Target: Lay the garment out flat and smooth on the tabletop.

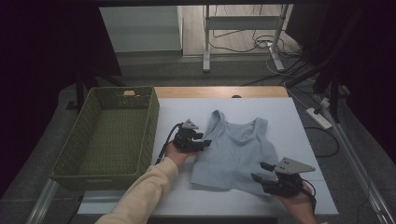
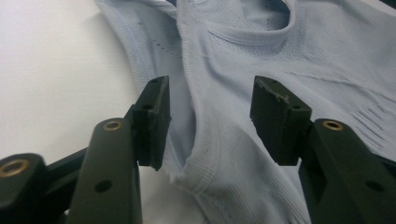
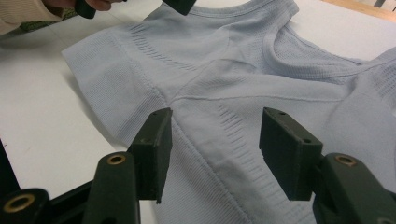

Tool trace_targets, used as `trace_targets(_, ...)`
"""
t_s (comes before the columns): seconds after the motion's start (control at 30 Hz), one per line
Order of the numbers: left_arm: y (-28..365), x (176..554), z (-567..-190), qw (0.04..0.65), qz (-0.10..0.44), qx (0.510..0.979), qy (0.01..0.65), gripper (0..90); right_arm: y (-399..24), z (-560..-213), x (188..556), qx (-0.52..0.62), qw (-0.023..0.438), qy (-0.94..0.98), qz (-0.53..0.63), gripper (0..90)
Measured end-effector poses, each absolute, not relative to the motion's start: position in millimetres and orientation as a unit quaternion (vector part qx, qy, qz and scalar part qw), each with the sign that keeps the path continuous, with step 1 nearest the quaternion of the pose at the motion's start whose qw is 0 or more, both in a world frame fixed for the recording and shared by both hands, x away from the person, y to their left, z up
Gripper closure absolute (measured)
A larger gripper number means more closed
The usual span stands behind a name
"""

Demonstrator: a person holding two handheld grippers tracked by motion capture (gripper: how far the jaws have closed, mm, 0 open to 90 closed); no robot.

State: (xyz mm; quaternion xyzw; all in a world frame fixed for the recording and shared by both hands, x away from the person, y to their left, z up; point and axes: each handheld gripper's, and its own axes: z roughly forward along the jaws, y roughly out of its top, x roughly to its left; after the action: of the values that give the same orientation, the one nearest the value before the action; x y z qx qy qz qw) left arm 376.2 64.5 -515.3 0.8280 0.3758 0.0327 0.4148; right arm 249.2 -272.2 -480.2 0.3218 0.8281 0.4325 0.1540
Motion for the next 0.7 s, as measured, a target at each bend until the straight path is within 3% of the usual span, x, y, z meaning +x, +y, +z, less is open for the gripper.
trace_targets(0.07,61.0,376.7,-517.3,0.412,0.032,0.833,0.367,53.8,-272.4,-480.0,249.2,0.322,0.156,0.827,0.433,44.0)
trace_targets(0.3,60.2,375.9,-517.9,0.405,0.049,0.845,0.346,84.9,-274.3,-478.8,249.0,0.323,0.159,0.826,0.434,44.0)
trace_targets(0.7,79.3,378.3,-507.7,0.449,0.069,0.81,0.372,86.6,-278.1,-478.3,249.8,0.331,0.17,0.821,0.433,43.1)
